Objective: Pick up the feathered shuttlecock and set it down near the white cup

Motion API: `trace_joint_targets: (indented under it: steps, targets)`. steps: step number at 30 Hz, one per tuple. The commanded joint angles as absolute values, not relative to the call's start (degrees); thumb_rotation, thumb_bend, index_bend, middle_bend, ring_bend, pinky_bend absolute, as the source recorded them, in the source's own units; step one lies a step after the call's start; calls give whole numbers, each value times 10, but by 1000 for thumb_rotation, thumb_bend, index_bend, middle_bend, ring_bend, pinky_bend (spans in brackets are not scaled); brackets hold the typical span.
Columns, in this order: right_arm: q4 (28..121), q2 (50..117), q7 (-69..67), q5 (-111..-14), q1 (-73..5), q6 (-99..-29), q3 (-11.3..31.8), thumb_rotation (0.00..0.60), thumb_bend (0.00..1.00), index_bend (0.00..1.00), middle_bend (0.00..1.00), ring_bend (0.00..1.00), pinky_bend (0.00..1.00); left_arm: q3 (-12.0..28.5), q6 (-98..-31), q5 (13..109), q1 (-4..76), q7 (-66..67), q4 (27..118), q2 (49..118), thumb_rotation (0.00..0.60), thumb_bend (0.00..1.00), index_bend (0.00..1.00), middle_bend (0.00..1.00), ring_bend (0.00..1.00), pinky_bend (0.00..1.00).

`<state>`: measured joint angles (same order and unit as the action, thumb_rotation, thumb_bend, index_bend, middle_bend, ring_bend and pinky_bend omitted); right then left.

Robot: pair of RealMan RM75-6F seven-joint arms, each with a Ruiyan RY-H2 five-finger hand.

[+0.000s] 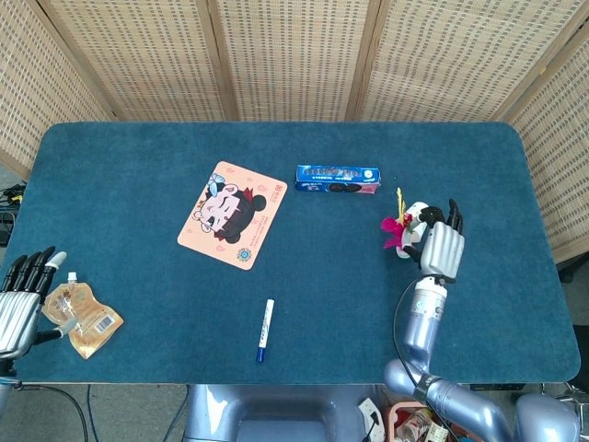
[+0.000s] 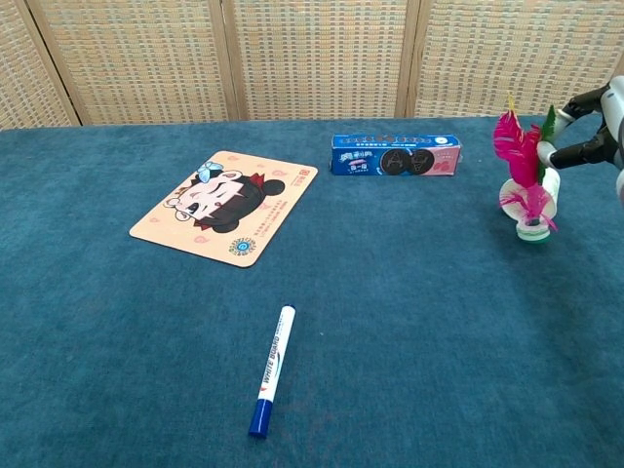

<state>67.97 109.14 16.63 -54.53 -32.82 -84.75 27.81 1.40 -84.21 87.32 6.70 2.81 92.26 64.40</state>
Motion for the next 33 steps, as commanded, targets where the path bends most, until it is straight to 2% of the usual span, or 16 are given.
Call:
trace_joint_targets:
  steps: [1,11,17,20,22,24,28,33]
  targets:
    - [678,1093,168,-547,-326,-849,278,600,395,688,325,40,99,14,-842,873,67,28,923,643,600,168,0,0,0,0]
    - [664,1096,170,-554,-318,-848,274,600,394,687,323,39,90,13,-849,880,64,23,925,642,600,169,0,0,0,0]
    - [659,1097,170,-557,-314,-848,274,600,393,682,299,35,43,14,-852,883,64,21,924,643,600,168,0,0,0,0]
    - [655,1097,172,-561,-312,-849,271,600,392,562,204,4,10,13,-852,883,64,21,924,642,600,169,0,0,0,0]
    - [654,1096,180,-561,-310,-849,269,600,392,444,92,0,0,13,-850,883,64,20,925,641,600,169,0,0,0,0]
    - [654,1096,189,-562,-309,-853,268,600,392,364,27,0,0,13,-850,883,64,19,926,640,600,169,0,0,0,0]
    - [657,1095,193,-566,-306,-860,268,600,391,201,0,0,0,14,-852,883,64,17,926,640,600,169,0,0,0,0]
    - [668,1089,187,-580,-296,-871,263,600,386,100,0,0,0,14,-855,884,63,15,926,639,600,169,0,0,0,0]
